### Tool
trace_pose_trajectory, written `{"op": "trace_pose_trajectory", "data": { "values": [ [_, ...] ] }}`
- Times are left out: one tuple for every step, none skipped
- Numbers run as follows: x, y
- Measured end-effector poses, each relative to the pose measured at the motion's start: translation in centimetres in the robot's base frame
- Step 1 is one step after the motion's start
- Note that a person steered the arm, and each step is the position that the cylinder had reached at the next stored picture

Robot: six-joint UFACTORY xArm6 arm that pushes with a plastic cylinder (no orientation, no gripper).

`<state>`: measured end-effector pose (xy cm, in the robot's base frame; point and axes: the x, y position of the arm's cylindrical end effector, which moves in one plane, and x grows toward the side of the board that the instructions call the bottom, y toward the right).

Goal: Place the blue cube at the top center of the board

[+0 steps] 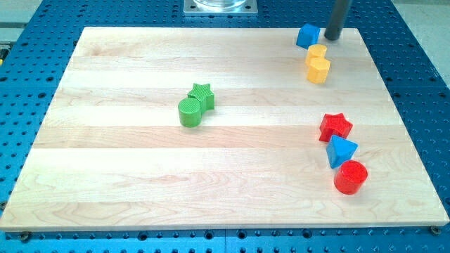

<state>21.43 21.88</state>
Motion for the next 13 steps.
{"op": "trace_pose_trajectory", "data": {
  "values": [
    [0.0,-4.5],
    [0.0,-9.8],
    [0.0,-5.9],
    [1.0,-1.4],
    [1.4,-5.6],
    [3.2,-8.5],
    [5.1,-10.7],
    [6.8,-14.6],
    [9.3,-14.7],
    [10.8,-15.9],
    [8.2,-22.8],
    [5.2,-23.1],
    [4.8,-23.0]
  ]
}}
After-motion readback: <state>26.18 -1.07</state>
